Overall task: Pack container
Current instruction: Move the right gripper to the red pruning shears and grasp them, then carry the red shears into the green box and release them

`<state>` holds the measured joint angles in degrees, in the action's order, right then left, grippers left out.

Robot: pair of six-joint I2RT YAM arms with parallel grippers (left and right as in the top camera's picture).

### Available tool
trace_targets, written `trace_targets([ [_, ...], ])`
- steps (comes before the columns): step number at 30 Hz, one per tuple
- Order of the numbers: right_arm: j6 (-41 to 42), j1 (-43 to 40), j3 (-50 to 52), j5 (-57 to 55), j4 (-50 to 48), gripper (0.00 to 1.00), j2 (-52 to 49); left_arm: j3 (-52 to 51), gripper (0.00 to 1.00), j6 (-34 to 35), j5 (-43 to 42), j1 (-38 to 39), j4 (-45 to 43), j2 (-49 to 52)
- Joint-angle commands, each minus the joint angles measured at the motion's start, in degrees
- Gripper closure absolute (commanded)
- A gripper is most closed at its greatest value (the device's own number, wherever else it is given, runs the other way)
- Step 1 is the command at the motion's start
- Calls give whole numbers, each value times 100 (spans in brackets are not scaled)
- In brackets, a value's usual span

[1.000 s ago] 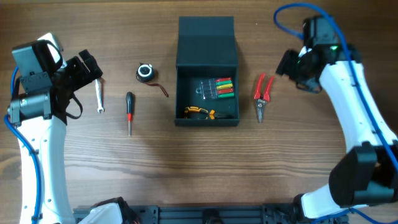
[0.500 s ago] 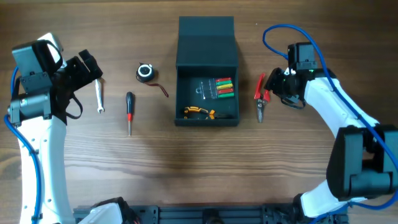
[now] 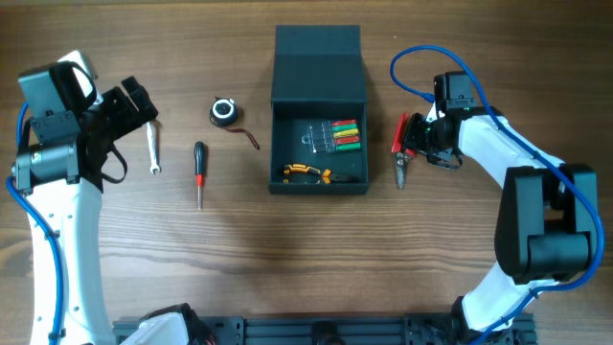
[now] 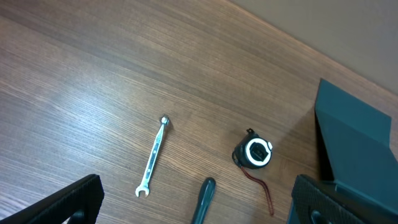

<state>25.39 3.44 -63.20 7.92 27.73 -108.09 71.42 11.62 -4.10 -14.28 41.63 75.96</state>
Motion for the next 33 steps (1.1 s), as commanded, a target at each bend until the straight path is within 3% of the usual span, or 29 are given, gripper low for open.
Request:
trace_targets([
  [1,-35,35,59,37,-31,70,-229,136,0,-92,57,-31,2,28],
  [4,-33,35,59,-306,105,76,-229,136,0,-92,57,-31,2,28],
  [18,-269,35,59,-1309,704,75,-232,136,0,-92,57,-31,2,28],
  [22,-269,35,59,-1303,704,90,-232,136,0,-92,57,-31,2,28],
  [28,-280,35,13,-1217,522,92,-227,136,0,-92,57,-31,2,28],
  [33,-734,35,-748,-1069,1019,96,-133,136,0,-92,57,-31,2,28],
])
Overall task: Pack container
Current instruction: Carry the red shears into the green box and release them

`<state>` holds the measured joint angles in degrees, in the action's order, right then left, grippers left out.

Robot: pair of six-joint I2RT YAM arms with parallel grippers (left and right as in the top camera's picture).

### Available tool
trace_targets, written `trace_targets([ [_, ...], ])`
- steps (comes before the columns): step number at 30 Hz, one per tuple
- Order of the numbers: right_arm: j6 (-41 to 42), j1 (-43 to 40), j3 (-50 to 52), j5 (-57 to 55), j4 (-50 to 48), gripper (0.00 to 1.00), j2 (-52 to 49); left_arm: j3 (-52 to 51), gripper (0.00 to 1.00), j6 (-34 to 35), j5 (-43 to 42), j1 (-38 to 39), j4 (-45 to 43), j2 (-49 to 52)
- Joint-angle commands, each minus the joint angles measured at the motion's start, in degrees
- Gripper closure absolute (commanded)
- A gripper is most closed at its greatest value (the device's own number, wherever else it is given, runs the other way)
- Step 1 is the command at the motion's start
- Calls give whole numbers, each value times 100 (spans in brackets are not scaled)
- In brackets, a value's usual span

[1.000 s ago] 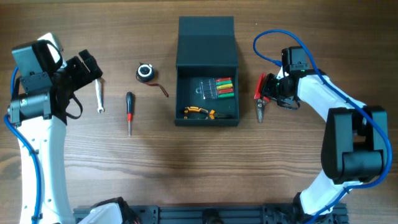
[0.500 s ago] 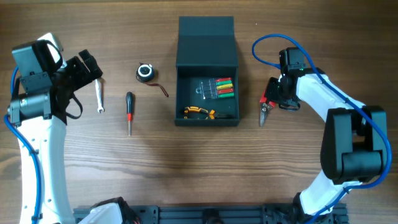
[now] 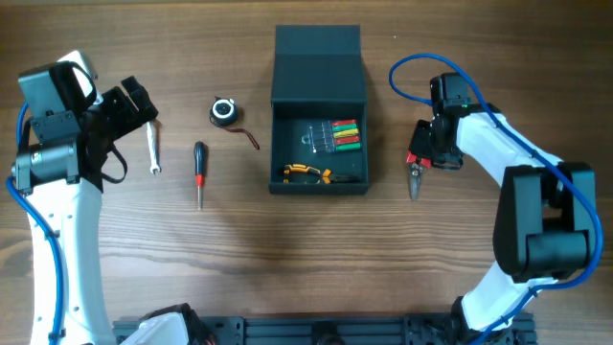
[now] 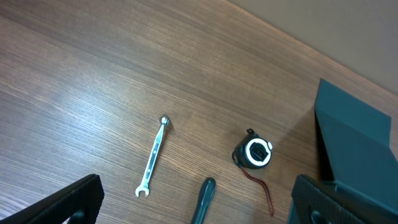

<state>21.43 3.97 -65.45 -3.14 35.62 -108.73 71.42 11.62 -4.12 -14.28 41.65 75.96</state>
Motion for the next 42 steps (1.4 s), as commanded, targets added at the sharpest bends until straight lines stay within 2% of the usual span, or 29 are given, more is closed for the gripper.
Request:
trace_targets([
  [1,-503,-17,-774,170,437,96,11,136,0,-92,59,-31,0,28],
  [5,-918,20,-1902,278,1217,96,422,136,0,-92,59,-31,0,28],
  [8,-2035,236,-2474,741,1502,96,673,136,0,-92,59,-31,0,28],
  [11,-3543,782,-2977,1154,1784,96,922,136,0,-92,59,-31,0,28],
  [14,-5668,1593,-3108,1519,1974,96,1088,136,0,-92,59,-31,0,28],
  [18,-9038,2697,-3053,1718,2402,95,979,136,0,-92,59,-31,-2,28],
  [19,-9348,2830,-3053,1722,2367,95,929,136,0,-92,59,-31,0,28],
  [28,-9254,2999,-3053,1849,2205,96,-306,136,0,-92,59,-31,0,28],
  [37,-7685,2999,-3053,1867,2155,95,-1123,136,0,-92,59,-31,0,28],
  [38,-7477,2999,-3053,1864,2103,94,-1128,136,0,-92,59,-31,-2,28],
  [42,-7062,2999,-3053,1864,1843,75,-1128,136,0,-92,59,-31,0,28],
])
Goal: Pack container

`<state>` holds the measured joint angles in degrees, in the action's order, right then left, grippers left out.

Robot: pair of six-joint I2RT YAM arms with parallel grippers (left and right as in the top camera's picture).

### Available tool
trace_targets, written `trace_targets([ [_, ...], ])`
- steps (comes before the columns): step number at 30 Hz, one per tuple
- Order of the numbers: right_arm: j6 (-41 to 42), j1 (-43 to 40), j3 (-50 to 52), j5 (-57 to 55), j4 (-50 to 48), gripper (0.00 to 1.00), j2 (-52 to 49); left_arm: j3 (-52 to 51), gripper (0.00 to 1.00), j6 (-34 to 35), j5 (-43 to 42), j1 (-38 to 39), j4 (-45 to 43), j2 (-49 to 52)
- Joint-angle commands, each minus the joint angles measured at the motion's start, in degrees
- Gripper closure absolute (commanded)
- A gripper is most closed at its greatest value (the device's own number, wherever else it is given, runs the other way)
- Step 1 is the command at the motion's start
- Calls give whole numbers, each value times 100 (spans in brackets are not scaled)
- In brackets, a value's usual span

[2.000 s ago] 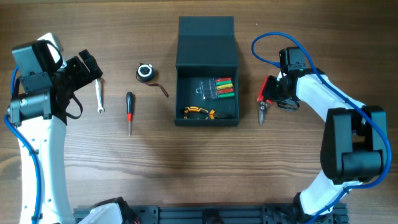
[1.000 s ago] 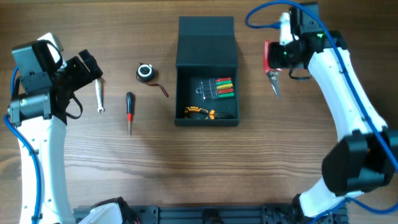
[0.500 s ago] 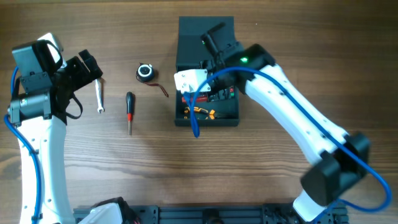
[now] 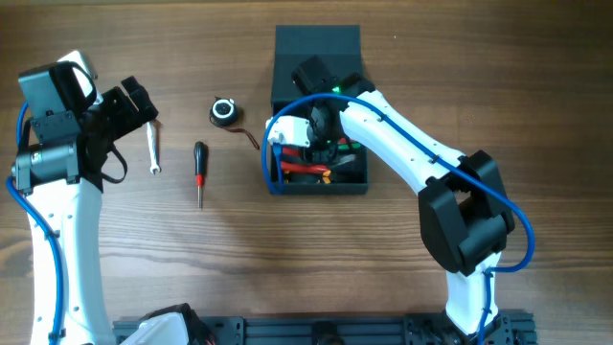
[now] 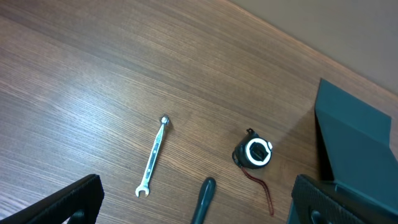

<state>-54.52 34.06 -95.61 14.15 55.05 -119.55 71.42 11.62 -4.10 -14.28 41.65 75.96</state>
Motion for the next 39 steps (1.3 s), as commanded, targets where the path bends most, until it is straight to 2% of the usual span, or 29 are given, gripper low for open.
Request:
trace_targets([
  [1,551,-11,-37,133,-107,68,-46,136,0,-92,57,-31,-2,28],
  [5,560,-11,-37,-83,-96,57,-46,136,0,-92,57,-31,0,28],
  [7,564,-11,-37,-251,-90,57,-46,136,0,-92,57,-31,0,28],
  [10,721,-11,-50,-800,-90,63,-24,136,0,-92,57,-31,0,28],
  [12,1034,-13,-164,-1401,-66,75,114,136,0,-92,57,-31,-2,28],
  [14,1488,-72,-326,-1714,-133,78,413,136,0,-92,57,-31,0,28],
  [16,2212,-282,-527,-1716,-459,67,852,136,0,-92,57,-31,-2,28],
  [19,3866,-804,-645,-1716,-1084,45,1425,136,0,-92,57,-31,0,28],
  [20,4658,-1106,-645,-1714,-1239,38,1639,136,0,-92,57,-31,0,28],
  [22,5624,-1633,-645,-1661,-1259,29,1873,136,0,-92,57,-31,0,28],
  [25,6645,-2719,-634,-1163,-946,29,1961,136,0,-92,57,-31,-2,28],
  [28,7147,-3449,-599,-1115,-450,27,1856,136,0,-92,57,-31,-2,28],
  [30,7217,-3840,-595,-1113,-109,20,1733,136,0,-11,-31,-31,-24,28],
  [33,7305,-4236,-592,-1106,358,18,1578,136,0,103,-162,-31,-90,28],
  [36,7412,-4369,-592,-1108,610,4,1471,136,0,125,-374,-28,-149,26],
  [39,7412,-4367,-592,-1110,605,0,1414,136,0,125,-1069,44,-79,122],
])
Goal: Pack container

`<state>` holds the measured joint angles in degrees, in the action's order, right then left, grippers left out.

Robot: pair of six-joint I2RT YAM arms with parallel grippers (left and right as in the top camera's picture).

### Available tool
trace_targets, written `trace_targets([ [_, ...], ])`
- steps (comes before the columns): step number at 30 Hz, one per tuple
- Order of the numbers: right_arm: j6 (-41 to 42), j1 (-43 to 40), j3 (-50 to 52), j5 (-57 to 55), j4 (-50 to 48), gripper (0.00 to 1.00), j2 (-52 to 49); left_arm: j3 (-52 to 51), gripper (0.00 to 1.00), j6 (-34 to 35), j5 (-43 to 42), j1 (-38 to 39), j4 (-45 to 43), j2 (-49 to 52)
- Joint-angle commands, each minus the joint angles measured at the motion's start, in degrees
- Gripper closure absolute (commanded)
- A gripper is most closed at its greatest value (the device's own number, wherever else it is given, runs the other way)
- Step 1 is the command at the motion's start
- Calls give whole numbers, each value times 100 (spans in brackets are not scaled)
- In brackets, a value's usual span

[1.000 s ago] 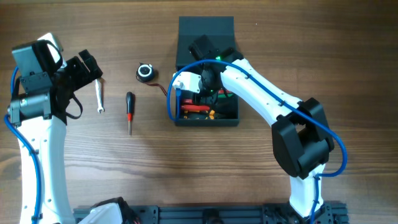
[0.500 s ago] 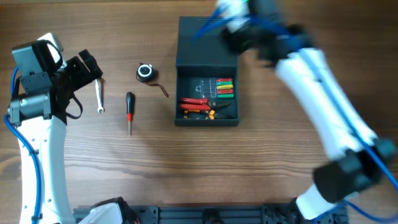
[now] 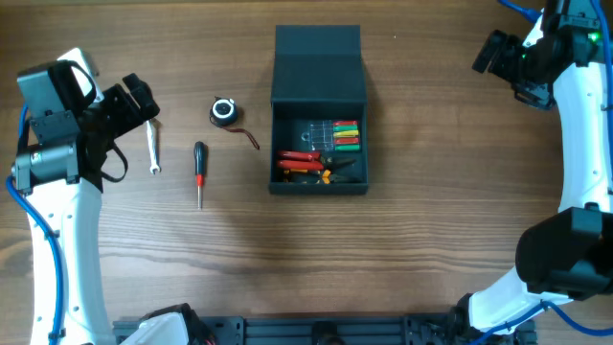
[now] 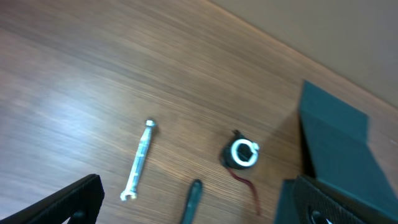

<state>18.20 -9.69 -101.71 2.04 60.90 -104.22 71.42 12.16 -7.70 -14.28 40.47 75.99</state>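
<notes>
The open black box (image 3: 271, 144) stands mid-table with its lid (image 3: 318, 62) folded back. Inside lie red-handled pliers (image 3: 301, 158), yellow-handled pliers (image 3: 316, 174) and a set of coloured bits (image 3: 339, 136). Left of the box lie a tape measure (image 3: 224, 110), a red-and-black screwdriver (image 3: 199, 172) and a wrench (image 3: 153, 149). My left gripper (image 3: 142, 102) hangs open above the wrench (image 4: 138, 169), holding nothing. The screwdriver (image 4: 190, 200) and tape measure (image 4: 240, 154) show between its fingers. My right gripper (image 3: 496, 56) is up at the far right corner, open and empty.
The wooden table (image 3: 431, 240) carries only these things. The right arm reaches along the right edge, and its blue cable sits at the top right. The left arm stands along the left edge. The box lid (image 4: 336, 149) fills the right side of the left wrist view.
The right gripper was down in the box with the red pliers; now it is at the far right corner and the pliers lie in the box. The left wrist view has shifted slightly and is blurred.
The right gripper was at the red pliers on the table right of the box, then held them a little nearer the front. Then it was inside the box with them. Now the pliers lie in the box and the arm is withdrawn. The left arm hardly moved.
</notes>
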Motion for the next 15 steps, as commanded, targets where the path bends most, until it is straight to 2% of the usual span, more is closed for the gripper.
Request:
trace_targets([
  [1,140,9,17,101,20,0,-122,136,0,66,-662,116,114,179],
  [3,146,9,17,101,-33,0,-122,136,0,2,-396,354,361,385],
  [8,133,7,17,98,-66,0,-122,201,1,-603,136,1504,662,1390],
  [12,136,7,17,98,-83,0,-122,682,6,-1075,151,1834,815,2006],
  [15,138,9,17,98,-197,0,-122,1314,8,-1220,730,1906,1047,2601],
])
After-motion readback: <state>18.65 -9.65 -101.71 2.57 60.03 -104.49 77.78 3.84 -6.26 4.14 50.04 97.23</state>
